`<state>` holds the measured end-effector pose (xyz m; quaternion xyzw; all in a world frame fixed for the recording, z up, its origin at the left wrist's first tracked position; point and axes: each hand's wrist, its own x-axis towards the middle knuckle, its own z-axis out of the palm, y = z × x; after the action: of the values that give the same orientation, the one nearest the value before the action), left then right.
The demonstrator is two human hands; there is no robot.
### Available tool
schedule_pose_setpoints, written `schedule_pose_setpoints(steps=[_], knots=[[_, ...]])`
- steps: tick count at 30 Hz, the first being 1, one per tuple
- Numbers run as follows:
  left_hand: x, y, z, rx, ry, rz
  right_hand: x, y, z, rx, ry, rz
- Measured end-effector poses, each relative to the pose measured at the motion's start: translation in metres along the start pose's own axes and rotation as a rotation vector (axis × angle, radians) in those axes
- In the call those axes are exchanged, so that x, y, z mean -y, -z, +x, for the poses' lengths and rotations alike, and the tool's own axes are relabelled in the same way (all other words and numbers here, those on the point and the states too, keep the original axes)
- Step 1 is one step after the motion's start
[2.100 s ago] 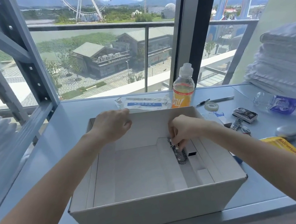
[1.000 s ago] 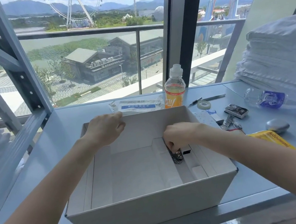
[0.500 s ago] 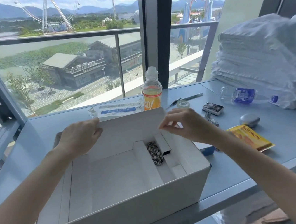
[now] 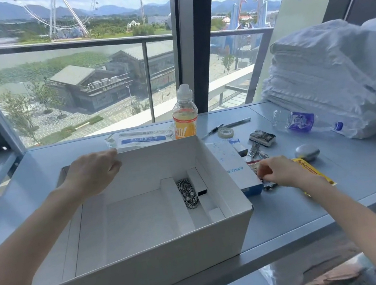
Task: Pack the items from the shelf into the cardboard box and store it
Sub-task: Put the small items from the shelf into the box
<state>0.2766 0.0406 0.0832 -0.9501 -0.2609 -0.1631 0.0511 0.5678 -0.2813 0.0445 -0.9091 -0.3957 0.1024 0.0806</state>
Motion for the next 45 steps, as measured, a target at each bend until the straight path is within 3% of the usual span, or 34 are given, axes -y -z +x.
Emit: schedule_pose_setpoints(steps=[3, 9, 13, 18, 22, 27, 34, 39, 45], knots=[[0.000, 0.000, 0.000, -0.008, -0.004, -0.006, -0.003, -0.005, -0.004, 0.163, -0.014, -0.099], [0.001, -0.004, 0.001, -0.040, -0.007, 0.010, -0.004, -0.005, -0.009, 0.075, -0.032, -0.188], [0.002, -0.007, 0.002, -0.061, -0.007, 0.016, 0.019, 0.036, -0.012, -0.156, 0.000, -0.021], [0.000, -0.006, 0.002, -0.069, -0.016, 0.014, 0.092, 0.103, -0.034, -0.405, 0.357, 0.357], [0.000, -0.006, 0.002, -0.071, -0.020, 0.024, 0.150, 0.113, -0.043, -0.256, 0.591, 0.455], [0.000, -0.004, 0.001, -0.081, -0.016, 0.015, 0.191, 0.078, -0.023, -0.066, 0.697, 0.211], [0.000, -0.007, 0.001, -0.087, -0.029, 0.027, 0.200, 0.052, 0.010, 0.064, 0.639, -0.157], [0.002, -0.010, 0.003, -0.091, -0.028, 0.017, 0.202, 0.053, 0.020, 0.213, 0.547, -0.215], [0.001, -0.009, 0.003, -0.095, -0.033, 0.031, 0.207, 0.034, 0.035, 0.140, 0.497, -0.324]])
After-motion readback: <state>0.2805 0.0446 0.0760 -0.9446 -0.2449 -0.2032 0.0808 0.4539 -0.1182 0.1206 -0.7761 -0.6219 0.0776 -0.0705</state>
